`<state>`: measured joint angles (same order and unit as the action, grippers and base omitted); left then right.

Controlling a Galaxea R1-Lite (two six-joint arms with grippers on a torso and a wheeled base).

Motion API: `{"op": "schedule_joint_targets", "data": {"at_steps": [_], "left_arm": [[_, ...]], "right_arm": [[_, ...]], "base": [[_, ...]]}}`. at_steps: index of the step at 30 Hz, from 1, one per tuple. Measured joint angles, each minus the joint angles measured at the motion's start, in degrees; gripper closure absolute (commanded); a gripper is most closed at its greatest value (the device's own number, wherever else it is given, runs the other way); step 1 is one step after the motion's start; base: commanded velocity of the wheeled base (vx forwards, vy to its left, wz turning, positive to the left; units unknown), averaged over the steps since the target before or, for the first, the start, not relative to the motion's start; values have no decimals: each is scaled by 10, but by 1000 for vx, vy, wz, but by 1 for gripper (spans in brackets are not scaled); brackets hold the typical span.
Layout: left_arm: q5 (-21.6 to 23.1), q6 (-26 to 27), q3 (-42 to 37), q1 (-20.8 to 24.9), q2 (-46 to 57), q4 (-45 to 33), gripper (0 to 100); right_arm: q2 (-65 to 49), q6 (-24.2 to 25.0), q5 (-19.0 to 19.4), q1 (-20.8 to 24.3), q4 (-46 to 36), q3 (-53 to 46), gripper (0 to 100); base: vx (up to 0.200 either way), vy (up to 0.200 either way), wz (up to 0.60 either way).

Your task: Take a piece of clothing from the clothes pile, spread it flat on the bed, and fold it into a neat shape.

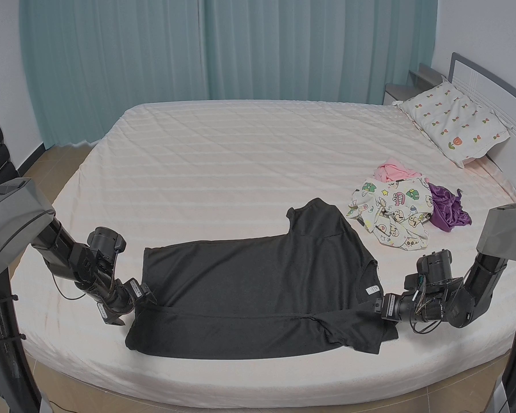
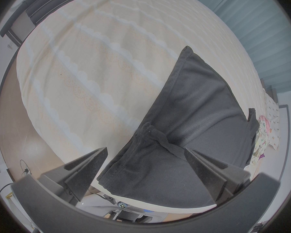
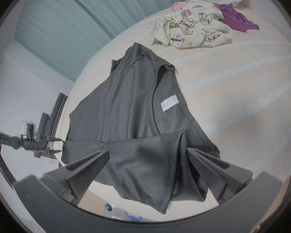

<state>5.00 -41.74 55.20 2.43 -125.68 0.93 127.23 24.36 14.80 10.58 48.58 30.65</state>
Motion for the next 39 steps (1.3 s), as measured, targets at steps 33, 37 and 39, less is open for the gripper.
{"op": "schedule_joint_targets", "data": {"at_steps": [33, 37, 39], "left_arm": [[2, -4, -7, 0, -1, 5, 0], [1, -4, -7, 0, -1, 5, 0], [1, -4, -7, 0, -1, 5, 0]], "right_arm": [[54, 68, -3, -27, 113, 18, 100], [59, 72, -3, -31, 122, 18, 100], [61, 73, -3, -33, 123, 21, 100]], "base": [[0, 0, 0], [0, 0, 0], [0, 0, 0]]}}
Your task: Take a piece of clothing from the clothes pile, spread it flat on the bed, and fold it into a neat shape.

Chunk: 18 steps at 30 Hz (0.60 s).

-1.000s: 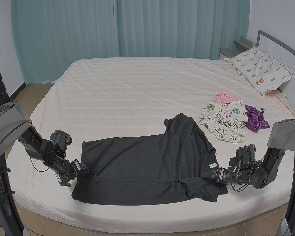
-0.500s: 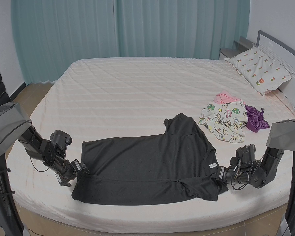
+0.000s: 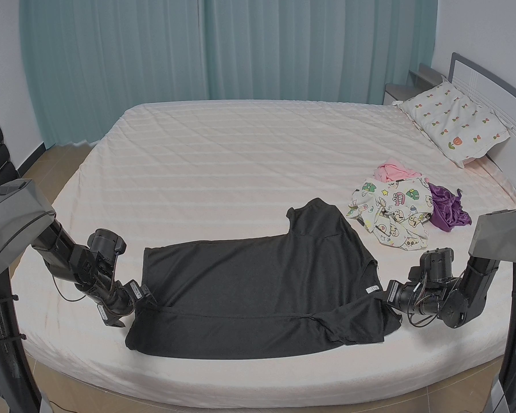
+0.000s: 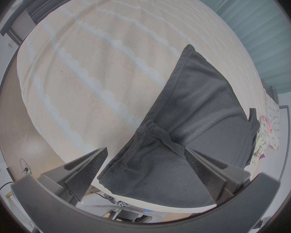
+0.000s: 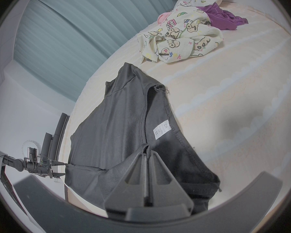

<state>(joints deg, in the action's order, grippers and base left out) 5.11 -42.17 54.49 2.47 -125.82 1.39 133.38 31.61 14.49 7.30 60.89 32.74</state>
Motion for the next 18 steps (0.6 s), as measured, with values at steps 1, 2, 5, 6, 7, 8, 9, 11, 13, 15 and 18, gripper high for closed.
{"op": "schedule_joint_targets", "data": {"at_steps": [1, 2, 5, 6, 7, 8, 9, 11, 13, 15, 18], "left_arm": [[0, 0, 0, 0, 0, 0, 0], [0, 0, 0, 0, 0, 0, 0], [0, 0, 0, 0, 0, 0, 0], [0, 0, 0, 0, 0, 0, 0], [1, 0, 0, 0, 0, 0, 0], [1, 0, 0, 0, 0, 0, 0], [1, -1, 0, 0, 0, 0, 0], [1, -1, 0, 0, 1, 0, 0], [1, -1, 0, 0, 1, 0, 0], [2, -1, 0, 0, 1, 0, 0], [2, -1, 0, 0, 1, 0, 0]], "right_arm": [[1, 0, 1, -2, 3, 1, 100], [4, 0, 1, -3, 8, 2, 100], [10, 0, 1, -6, 22, 4, 100], [13, 0, 1, -7, 30, 5, 100], [16, 0, 0, -7, 38, 7, 100], [19, 0, 1, -7, 44, 7, 100], [22, 0, 0, -8, 47, 8, 100], [26, 0, 1, -8, 49, 11, 100], [30, 0, 3, -9, 50, 15, 100], [33, 0, 4, -9, 53, 17, 0], [39, -1, 4, -9, 59, 19, 0]], "base": [[0, 0, 0], [0, 0, 0], [0, 0, 0], [0, 0, 0], [0, 0, 0], [0, 0, 0], [0, 0, 0], [0, 0, 0], [0, 0, 0], [0, 0, 0], [0, 0, 0]]}}
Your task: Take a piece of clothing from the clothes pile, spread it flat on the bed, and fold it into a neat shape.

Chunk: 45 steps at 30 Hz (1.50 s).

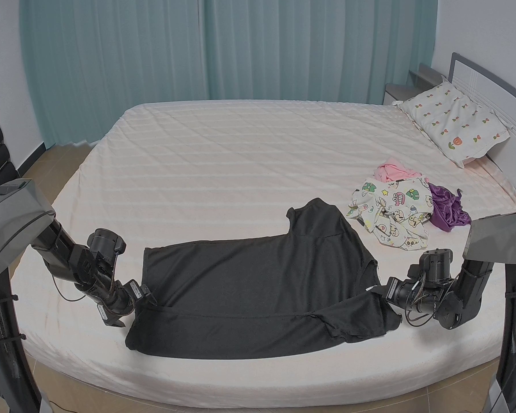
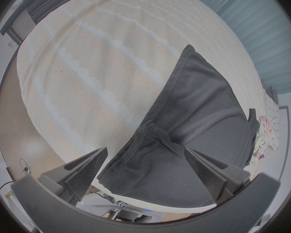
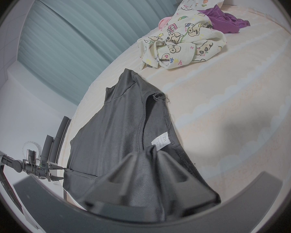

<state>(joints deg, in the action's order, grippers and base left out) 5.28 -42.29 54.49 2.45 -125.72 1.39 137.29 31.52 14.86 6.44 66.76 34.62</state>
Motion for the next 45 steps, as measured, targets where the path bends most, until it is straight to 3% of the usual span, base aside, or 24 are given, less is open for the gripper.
{"op": "schedule_joint_targets", "data": {"at_steps": [24, 25, 35, 45], "left_arm": [[-22, 3, -22, 11, -9, 83, 0], [-27, 3, -24, 16, -10, 89, 100], [-90, 0, -40, 33, -23, 104, 100], [-96, -19, -50, 31, -26, 109, 100]], "right_arm": [[10, 2, 23, 2, 22, -17, 0], [10, 2, 24, 2, 22, -19, 0], [8, 1, 24, 5, 22, -24, 0], [7, -2, 26, 6, 23, -31, 0]], "base": [[0, 0, 0], [0, 0, 0], [0, 0, 0], [0, 0, 0]]}}
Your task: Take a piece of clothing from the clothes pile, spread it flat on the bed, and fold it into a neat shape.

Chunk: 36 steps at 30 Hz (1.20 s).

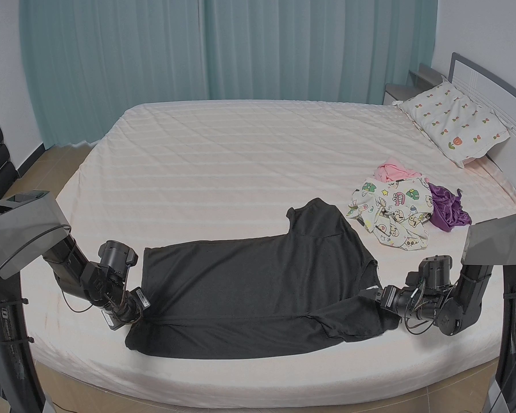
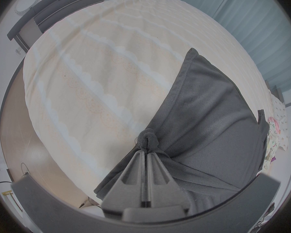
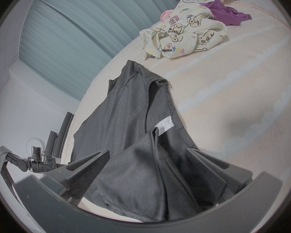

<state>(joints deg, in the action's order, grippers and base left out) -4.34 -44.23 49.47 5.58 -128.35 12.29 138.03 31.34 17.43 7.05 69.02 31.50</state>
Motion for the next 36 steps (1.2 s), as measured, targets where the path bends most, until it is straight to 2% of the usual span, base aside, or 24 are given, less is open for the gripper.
{"op": "schedule_joint_targets", "data": {"at_steps": [8, 9, 20, 25, 36], "left_arm": [[3, 0, -1, -3, 0, 0, 100], [3, 0, -1, -3, 0, 0, 100], [4, -3, 1, -3, 0, 0, 100], [5, -29, 8, -4, 1, 11, 100], [5, -34, 9, -4, -1, 27, 100]], "right_arm": [[-6, -3, 32, 3, 0, -11, 0], [-6, -3, 33, 3, 0, -10, 100], [0, -3, 31, -4, -2, 3, 100], [-2, 0, 27, -12, 1, -2, 100], [-12, 2, 23, -41, 12, -11, 100]], "base": [[0, 0, 0], [0, 0, 0], [0, 0, 0], [0, 0, 0], [0, 0, 0]]}}
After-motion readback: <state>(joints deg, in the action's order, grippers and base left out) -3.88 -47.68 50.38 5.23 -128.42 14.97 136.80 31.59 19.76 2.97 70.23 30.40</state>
